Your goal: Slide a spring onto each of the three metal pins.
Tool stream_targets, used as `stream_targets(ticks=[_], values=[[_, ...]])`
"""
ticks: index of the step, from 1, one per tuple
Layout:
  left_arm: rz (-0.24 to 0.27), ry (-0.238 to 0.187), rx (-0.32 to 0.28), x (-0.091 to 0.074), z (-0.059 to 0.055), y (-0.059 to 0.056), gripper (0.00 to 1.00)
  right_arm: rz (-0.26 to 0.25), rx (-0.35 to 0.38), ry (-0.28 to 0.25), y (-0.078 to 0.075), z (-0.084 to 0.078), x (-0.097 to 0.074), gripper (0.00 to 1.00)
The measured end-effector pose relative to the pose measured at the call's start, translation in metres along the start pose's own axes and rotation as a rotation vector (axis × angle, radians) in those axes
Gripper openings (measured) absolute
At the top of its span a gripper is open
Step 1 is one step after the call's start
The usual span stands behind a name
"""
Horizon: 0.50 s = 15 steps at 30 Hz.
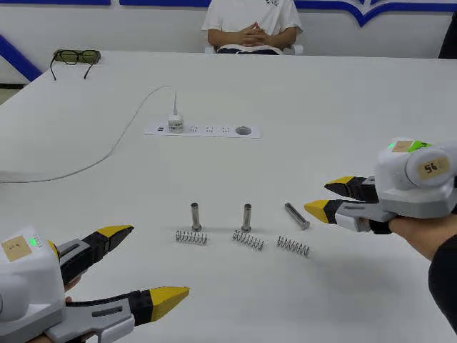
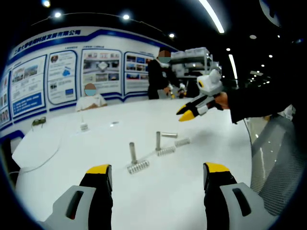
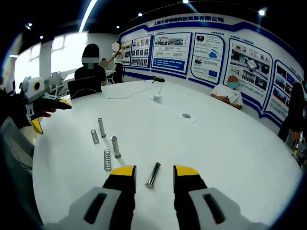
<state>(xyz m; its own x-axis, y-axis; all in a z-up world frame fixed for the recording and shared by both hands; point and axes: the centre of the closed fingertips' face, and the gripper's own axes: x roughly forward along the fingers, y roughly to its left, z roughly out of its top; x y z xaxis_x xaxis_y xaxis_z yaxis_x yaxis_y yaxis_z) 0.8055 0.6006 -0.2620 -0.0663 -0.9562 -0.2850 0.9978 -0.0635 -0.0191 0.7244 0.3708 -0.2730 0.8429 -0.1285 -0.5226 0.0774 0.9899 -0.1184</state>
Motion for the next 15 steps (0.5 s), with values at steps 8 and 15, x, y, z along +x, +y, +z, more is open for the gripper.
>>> stream_targets(ticks=[8, 15], values=[[0.001, 0.004, -0.003, 0.0, -0.001, -0.001, 0.79, -0.035, 0.04, 0.074, -0.011, -0.008, 0.025, 0.25], [0.001, 0.011, -0.006, 0.0, -0.003, 0.0, 0.78, -0.035, 0.045, 0.133, -0.008, -0.012, 0.045, 0.21]])
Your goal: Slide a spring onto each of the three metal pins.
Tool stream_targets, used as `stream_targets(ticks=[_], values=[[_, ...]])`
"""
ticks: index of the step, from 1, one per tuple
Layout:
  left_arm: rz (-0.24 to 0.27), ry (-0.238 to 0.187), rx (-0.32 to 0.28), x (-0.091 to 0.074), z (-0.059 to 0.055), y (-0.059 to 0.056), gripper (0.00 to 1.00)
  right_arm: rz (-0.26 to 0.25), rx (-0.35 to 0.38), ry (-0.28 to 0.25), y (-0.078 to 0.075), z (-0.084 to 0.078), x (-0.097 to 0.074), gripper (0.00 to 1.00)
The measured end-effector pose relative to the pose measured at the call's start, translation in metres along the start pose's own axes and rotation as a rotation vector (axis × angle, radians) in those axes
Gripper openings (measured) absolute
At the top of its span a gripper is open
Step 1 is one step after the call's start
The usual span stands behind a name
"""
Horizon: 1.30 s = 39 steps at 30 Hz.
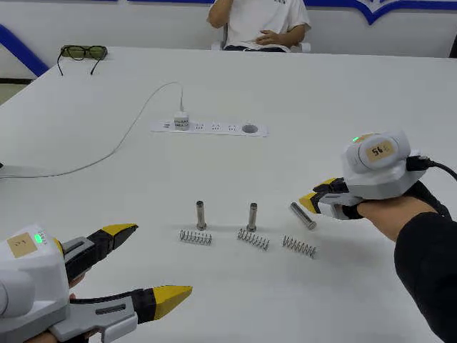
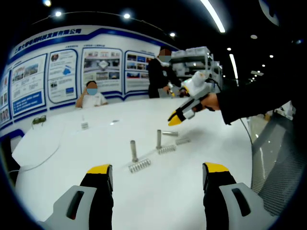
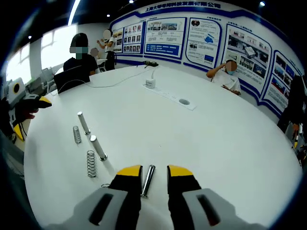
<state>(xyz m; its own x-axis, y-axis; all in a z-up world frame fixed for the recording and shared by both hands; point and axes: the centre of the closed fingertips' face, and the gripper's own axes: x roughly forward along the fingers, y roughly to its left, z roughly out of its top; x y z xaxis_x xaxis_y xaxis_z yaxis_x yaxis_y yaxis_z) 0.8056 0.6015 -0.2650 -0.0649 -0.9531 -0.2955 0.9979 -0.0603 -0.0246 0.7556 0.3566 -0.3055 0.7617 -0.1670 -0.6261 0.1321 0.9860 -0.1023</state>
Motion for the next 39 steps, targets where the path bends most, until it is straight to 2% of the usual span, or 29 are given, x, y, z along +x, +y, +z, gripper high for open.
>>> stream_targets(ticks=[1, 7, 14, 22, 30, 35, 39], values=[[0.0, 0.001, 0.0, 0.0, -0.001, 0.0, 0.78, -0.003, 0.004, 0.021, -0.001, -0.003, 0.004, 0.21], [-0.001, 0.006, -0.003, -0.001, -0.003, 0.0, 0.77, -0.007, 0.024, 0.073, 0.0, -0.011, 0.017, 0.17], [0.002, 0.014, -0.006, -0.002, -0.006, 0.001, 0.77, -0.009, 0.058, 0.103, 0.0, -0.017, 0.03, 0.14], [-0.002, 0.022, -0.008, -0.002, -0.007, 0.0, 0.76, -0.013, 0.091, 0.124, -0.001, -0.023, 0.038, 0.11], [0.003, 0.026, -0.011, -0.003, -0.01, 0.003, 0.76, -0.012, 0.112, 0.126, -0.001, -0.023, 0.039, 0.1], [0.006, 0.025, -0.015, -0.004, -0.01, 0.004, 0.75, -0.018, 0.07, 0.13, 0.002, -0.021, 0.037, 0.09], [0.006, 0.026, -0.015, -0.003, -0.011, 0.003, 0.75, -0.022, 0.087, 0.123, -0.001, -0.022, 0.038, 0.09]])
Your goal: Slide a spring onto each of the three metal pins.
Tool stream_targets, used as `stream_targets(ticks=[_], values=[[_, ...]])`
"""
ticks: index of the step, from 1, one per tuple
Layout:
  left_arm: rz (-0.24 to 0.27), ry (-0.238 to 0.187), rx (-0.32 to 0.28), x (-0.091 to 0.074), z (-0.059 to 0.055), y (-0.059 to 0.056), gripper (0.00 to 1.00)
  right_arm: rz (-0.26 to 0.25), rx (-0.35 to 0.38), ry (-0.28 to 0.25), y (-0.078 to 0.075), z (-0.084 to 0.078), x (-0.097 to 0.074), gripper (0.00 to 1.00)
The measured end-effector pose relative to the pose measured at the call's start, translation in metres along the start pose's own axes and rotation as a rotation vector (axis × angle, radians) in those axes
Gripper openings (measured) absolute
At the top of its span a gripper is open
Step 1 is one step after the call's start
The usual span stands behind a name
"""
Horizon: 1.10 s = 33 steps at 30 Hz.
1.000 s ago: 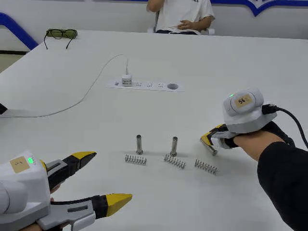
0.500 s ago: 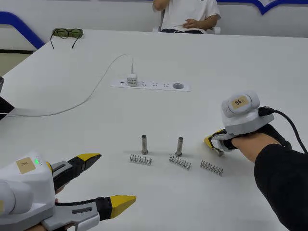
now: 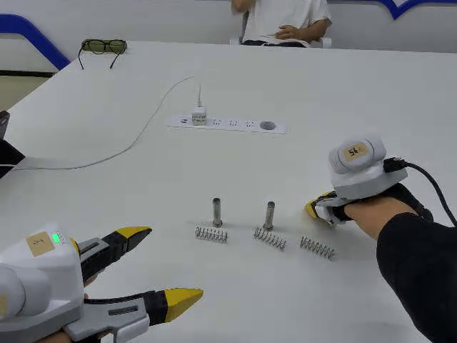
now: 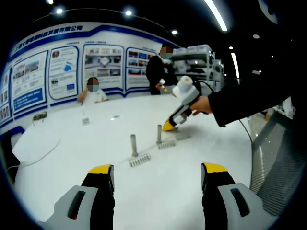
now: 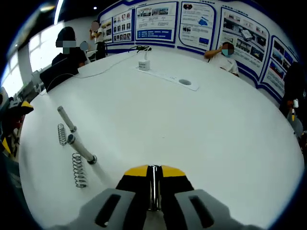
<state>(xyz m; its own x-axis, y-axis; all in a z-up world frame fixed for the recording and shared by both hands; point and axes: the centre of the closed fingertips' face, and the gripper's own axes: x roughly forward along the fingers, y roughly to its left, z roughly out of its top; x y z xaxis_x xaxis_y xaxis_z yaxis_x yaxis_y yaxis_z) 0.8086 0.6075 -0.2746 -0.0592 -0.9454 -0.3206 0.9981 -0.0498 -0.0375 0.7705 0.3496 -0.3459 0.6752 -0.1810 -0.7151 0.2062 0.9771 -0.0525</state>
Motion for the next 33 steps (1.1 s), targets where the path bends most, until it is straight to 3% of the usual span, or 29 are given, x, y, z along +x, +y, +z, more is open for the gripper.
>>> stream_targets(ticks=[4, 10, 20, 33], values=[[0.0, -0.001, 0.001, 0.0, 0.001, 0.0, 0.75, -0.003, 0.002, -0.003, 0.001, 0.0, -0.001, 0.09], [0.007, -0.01, 0.004, -0.002, 0.005, 0.002, 0.75, 0.016, 0.006, -0.07, 0.012, 0.014, -0.022, 0.09], [-0.006, -0.014, 0.013, -0.001, 0.008, -0.006, 0.75, 0.018, 0.006, -0.129, 0.024, 0.018, -0.049, 0.09], [-0.007, -0.02, 0.022, -0.003, 0.012, -0.008, 0.74, 0.008, -0.005, -0.137, 0.024, 0.009, -0.058, 0.09]])
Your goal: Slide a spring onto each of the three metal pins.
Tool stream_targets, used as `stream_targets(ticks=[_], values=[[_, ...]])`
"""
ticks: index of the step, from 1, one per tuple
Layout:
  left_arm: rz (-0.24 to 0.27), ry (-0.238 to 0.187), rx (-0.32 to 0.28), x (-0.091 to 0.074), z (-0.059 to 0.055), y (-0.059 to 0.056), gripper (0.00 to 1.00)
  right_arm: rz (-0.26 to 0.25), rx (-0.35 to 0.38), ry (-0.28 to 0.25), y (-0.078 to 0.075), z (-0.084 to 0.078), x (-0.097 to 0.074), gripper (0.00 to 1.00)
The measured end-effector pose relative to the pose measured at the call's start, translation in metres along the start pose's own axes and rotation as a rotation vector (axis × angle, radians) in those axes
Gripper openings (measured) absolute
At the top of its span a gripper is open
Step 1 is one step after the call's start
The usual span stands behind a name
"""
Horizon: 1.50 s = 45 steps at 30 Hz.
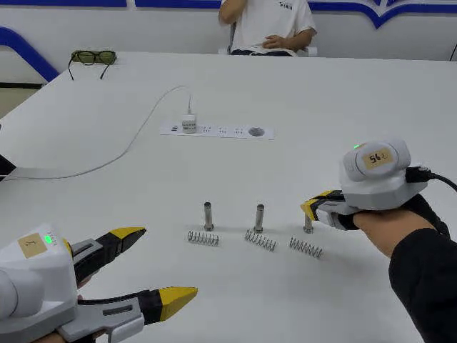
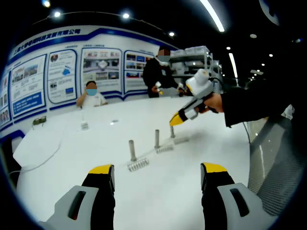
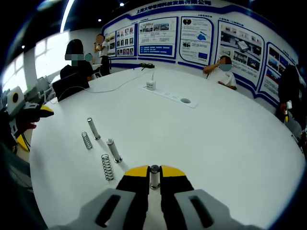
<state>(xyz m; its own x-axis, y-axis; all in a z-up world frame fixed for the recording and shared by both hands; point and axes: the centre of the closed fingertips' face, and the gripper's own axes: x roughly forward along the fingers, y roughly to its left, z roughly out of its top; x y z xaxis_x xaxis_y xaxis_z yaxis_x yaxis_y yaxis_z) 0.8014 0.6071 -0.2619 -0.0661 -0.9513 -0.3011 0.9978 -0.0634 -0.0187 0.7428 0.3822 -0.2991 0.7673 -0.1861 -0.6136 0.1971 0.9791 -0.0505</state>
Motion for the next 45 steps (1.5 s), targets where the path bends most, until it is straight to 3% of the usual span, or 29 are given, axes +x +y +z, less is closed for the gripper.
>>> stream_targets(ticks=[24, 36, 45], values=[[0.0, -0.014, 0.013, -0.003, 0.007, -0.002, 0.75, 0.004, -0.019, -0.012, 0.0, 0.002, -0.006, 0.11], [0.0, -0.015, 0.014, -0.003, 0.008, -0.003, 0.74, 0.001, -0.039, -0.059, 0.001, 0.008, -0.028, 0.13], [-0.003, -0.011, 0.016, -0.001, 0.007, -0.004, 0.74, 0.063, -0.082, -0.05, 0.019, 0.001, -0.037, 0.13]])
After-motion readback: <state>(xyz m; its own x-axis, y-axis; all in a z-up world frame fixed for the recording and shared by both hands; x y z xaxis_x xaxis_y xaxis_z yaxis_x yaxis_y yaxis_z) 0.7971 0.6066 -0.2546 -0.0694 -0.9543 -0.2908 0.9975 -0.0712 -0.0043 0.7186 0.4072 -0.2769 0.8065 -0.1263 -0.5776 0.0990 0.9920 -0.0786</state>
